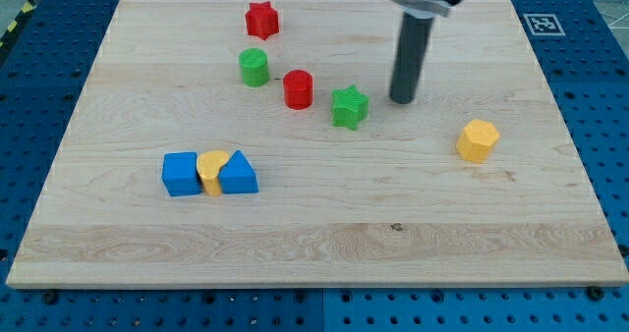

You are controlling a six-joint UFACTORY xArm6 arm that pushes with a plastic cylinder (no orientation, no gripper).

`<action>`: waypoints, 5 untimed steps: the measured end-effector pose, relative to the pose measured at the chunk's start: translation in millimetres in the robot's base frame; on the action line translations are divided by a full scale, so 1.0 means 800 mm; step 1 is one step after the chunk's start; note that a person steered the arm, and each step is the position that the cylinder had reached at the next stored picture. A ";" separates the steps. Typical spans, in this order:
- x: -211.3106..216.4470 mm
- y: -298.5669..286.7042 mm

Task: Move the green star towards the red circle

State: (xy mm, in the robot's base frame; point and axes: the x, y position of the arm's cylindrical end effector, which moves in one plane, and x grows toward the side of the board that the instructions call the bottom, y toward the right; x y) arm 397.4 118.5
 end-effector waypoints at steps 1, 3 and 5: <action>0.029 -0.011; 0.073 -0.059; 0.061 -0.093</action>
